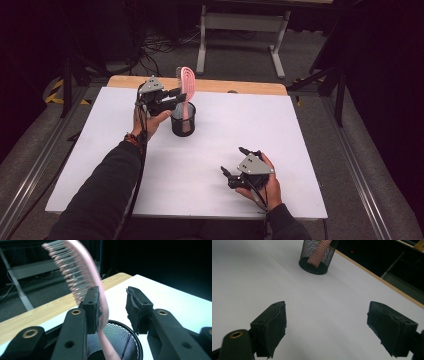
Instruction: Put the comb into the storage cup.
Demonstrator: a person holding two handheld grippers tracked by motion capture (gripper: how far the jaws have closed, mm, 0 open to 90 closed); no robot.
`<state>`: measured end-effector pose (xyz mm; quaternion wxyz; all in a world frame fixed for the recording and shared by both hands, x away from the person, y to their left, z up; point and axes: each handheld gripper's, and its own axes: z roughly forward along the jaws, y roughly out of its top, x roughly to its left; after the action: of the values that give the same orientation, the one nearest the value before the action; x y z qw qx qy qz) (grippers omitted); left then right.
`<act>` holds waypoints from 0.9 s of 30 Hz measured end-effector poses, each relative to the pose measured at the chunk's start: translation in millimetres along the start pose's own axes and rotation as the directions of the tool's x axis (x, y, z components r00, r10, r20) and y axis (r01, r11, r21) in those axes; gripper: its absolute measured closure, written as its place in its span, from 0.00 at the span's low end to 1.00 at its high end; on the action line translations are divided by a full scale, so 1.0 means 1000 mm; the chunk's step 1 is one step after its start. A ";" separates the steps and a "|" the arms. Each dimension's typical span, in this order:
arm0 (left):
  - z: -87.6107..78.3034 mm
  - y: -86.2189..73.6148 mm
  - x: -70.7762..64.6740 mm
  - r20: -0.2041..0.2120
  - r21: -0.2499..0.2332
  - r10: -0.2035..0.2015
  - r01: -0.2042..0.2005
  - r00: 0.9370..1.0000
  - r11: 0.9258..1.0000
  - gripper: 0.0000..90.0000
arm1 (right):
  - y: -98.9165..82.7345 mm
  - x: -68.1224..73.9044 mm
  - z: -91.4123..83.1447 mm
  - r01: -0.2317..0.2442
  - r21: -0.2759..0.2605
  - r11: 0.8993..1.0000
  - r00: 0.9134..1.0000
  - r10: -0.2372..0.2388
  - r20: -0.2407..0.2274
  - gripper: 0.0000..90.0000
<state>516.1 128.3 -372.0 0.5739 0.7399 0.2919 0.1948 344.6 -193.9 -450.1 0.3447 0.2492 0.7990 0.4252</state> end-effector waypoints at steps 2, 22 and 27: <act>-0.002 0.002 -0.002 -0.006 0.000 0.015 -0.015 1.000 1.000 0.70 | 0.000 0.000 0.000 0.001 -0.001 1.000 1.000 -0.001 0.001 0.18; -0.025 0.007 -0.010 -0.042 0.000 0.098 -0.098 0.994 0.995 0.65 | 0.002 0.000 -0.003 0.004 -0.027 1.000 1.000 -0.003 0.014 0.18; -0.027 0.006 -0.012 -0.048 0.009 0.121 -0.121 0.991 0.993 0.63 | 0.002 0.000 -0.005 0.000 -0.037 0.999 1.000 0.001 0.019 0.18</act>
<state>491.3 138.9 -358.2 0.5513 0.7532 0.2610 0.2461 341.5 -195.2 -446.3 0.3566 0.2468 0.7877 0.4375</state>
